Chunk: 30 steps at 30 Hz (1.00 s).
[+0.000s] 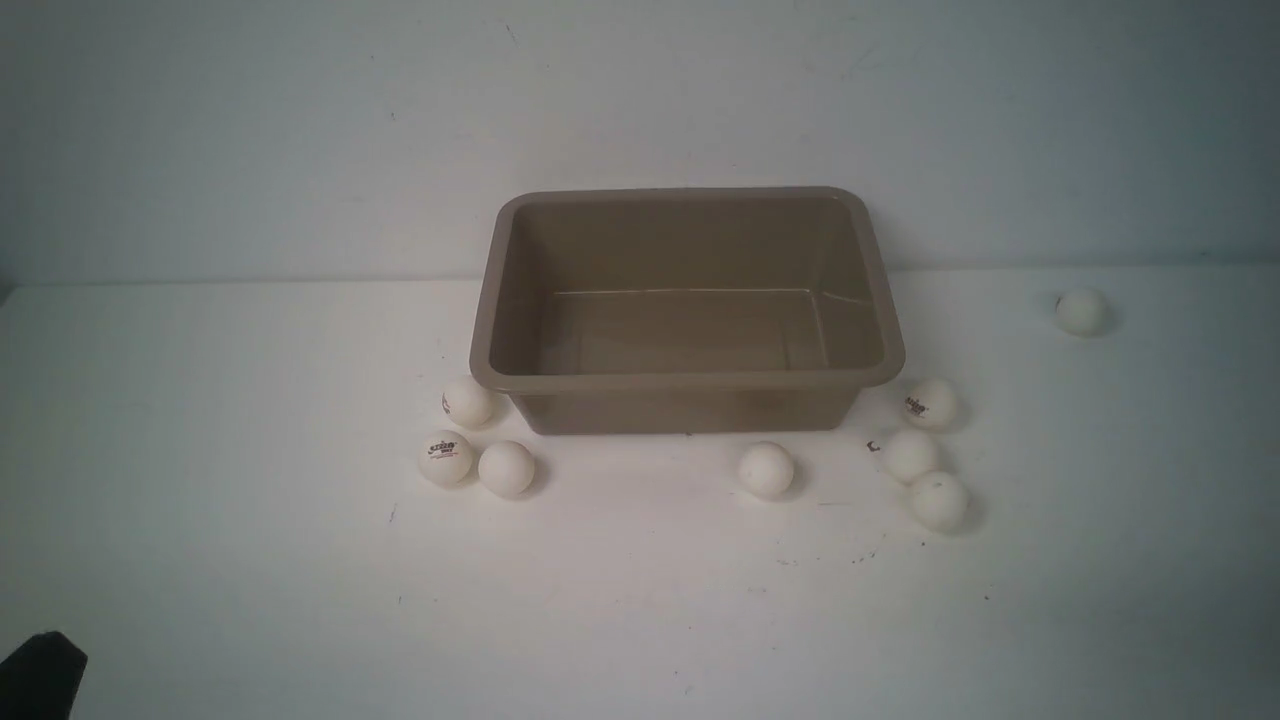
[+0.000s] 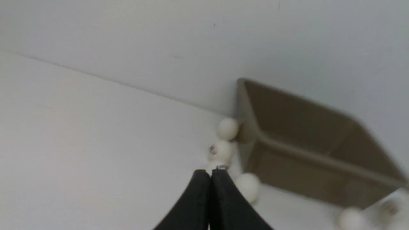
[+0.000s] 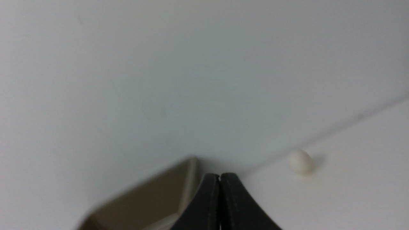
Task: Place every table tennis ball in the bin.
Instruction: Use the right arm to clamp the table tennis ball closest to it
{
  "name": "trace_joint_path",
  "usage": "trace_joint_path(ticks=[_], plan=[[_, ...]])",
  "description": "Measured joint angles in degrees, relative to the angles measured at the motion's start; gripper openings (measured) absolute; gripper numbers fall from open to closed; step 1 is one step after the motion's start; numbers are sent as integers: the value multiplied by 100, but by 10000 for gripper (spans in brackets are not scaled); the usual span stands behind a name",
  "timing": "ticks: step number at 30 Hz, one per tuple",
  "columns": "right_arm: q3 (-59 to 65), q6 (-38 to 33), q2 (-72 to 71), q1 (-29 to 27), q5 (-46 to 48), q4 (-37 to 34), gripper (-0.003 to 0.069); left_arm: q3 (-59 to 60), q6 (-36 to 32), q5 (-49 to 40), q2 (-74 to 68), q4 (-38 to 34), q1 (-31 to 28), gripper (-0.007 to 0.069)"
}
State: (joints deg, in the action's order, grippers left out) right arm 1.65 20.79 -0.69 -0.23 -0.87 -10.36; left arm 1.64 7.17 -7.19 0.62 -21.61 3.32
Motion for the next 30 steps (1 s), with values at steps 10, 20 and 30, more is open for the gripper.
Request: trace_joint_path(ticks=[10,20,30], plan=[[0,64,0,0,-2052,-514,-16,0,356,953,0,-2287,0,-14],[-3352,-163,2050,40,1584,1122,-16,0,232,1177,0,-2742,0,-14],[-7510,-1673,7776,40,5199,1731,-16,0,-16,449,0,-2685,0,-14]])
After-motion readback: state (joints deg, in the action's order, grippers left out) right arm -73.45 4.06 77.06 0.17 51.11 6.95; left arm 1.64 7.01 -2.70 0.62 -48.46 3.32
